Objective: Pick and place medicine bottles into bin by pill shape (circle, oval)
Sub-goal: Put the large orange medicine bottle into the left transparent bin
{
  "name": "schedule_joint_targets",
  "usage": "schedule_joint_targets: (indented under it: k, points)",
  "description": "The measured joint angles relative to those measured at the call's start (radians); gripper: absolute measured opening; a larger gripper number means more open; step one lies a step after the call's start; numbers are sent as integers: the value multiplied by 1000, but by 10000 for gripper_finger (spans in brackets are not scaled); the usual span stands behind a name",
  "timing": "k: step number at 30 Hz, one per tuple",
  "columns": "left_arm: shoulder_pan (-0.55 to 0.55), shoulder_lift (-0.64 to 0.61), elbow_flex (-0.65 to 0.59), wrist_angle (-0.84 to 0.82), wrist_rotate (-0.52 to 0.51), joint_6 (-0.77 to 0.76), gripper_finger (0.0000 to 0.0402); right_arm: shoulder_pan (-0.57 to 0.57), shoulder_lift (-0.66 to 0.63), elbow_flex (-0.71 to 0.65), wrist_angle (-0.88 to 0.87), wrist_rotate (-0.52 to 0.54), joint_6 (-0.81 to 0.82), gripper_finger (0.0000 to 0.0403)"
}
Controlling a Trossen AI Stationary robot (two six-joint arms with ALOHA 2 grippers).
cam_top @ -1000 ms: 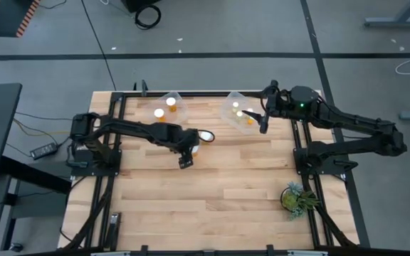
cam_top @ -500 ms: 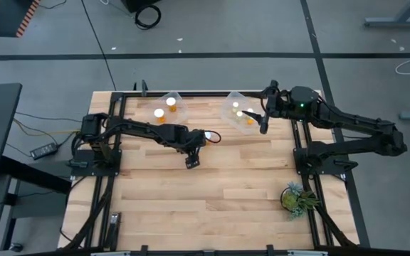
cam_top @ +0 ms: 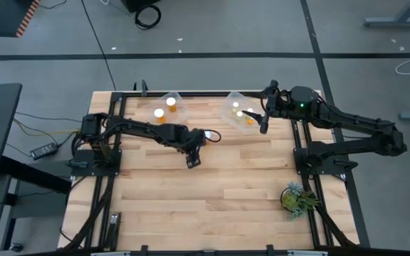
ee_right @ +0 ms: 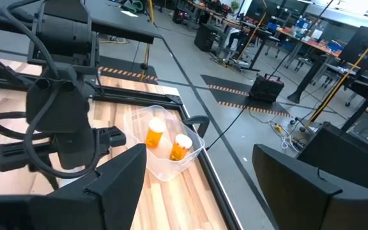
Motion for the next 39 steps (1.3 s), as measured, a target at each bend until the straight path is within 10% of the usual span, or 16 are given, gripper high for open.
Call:
schedule_joint_targets:
  k: [39]
  points:
    - [273,-51,234,-517,-47,167,215,4,0,0,-14,-8,-23,294]
